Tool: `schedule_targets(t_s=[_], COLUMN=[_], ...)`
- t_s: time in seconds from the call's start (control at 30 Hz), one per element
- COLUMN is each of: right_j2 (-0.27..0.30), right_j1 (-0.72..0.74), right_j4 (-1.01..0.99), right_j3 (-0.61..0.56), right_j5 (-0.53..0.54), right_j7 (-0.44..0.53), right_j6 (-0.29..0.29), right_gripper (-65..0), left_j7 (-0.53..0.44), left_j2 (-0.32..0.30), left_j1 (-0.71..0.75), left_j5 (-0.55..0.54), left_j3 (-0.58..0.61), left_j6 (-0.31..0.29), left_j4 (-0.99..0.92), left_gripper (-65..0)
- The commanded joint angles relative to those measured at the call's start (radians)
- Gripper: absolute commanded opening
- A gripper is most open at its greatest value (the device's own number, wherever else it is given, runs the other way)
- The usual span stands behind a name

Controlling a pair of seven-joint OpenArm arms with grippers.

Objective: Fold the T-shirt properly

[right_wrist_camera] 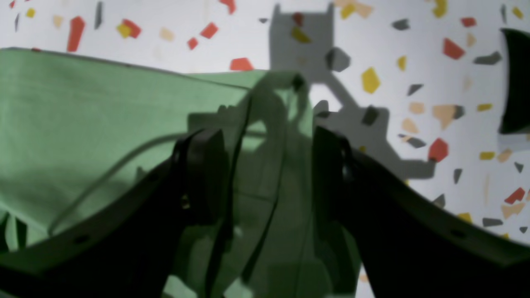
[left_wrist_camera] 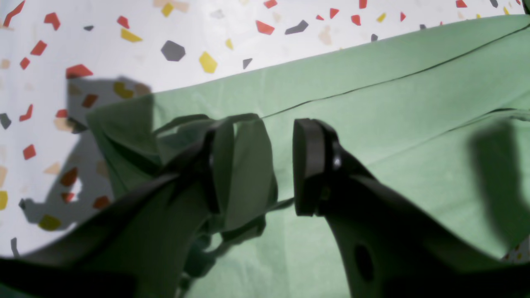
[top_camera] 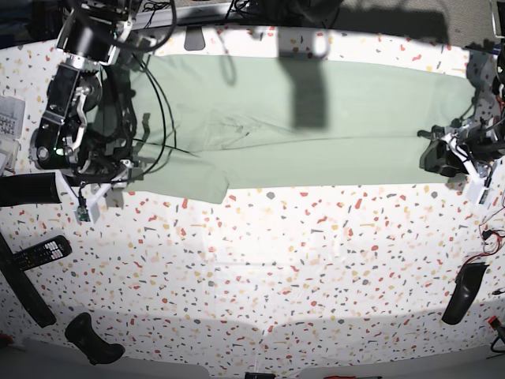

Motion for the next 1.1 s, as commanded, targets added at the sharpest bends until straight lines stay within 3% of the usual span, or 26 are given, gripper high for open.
schedule_targets(t_s=[0.0,0.17,0.4,0.6,0.77,0.9,1.07], right_j2=[0.011,0.011,0.011,0.011,0.011,0.008,-0.015], right_j1=[0.022,0.021,0.021,0.021,0.016,0.016,0.016], right_j4=[0.016,0.016,0.016,0.016,0.016,0.016,0.015], right_j3=[0.002,0.002,0.002,0.002,0.003,0.003,0.003], right_j5=[0.026,0.029,0.019,-0.005,0.056,0.112,0.108], right_j7=[0.02,0.076,0.124,0.152,0.062,-0.008,-0.023], right_j6=[0.001,0.101,0.171,0.179,0.181,0.126,0.085], right_gripper=[-31.9,-31.9,-31.9,-31.9,-31.9,-31.9,-31.9], left_j7=[-0.018,-0.018,-0.017,-0.017,-0.017,-0.017,-0.017], left_j2=[-0.02,-0.019,-0.02,-0.02,-0.02,-0.02,-0.02], left_j1=[-0.016,-0.016,-0.016,-0.016,-0.016,-0.016,-0.016], left_j5=[-0.016,-0.016,-0.016,-0.016,-0.016,-0.016,-0.016], left_j3=[-0.012,-0.012,-0.012,-0.012,-0.012,-0.012,-0.012], left_j6=[-0.002,-0.002,-0.002,-0.002,-0.002,-0.002,-0.002], left_j4=[0.017,0.017,0.017,0.017,0.017,0.017,0.017], left_gripper=[-43.2,-43.2,-43.2,-43.2,-43.2,-43.2,-43.2])
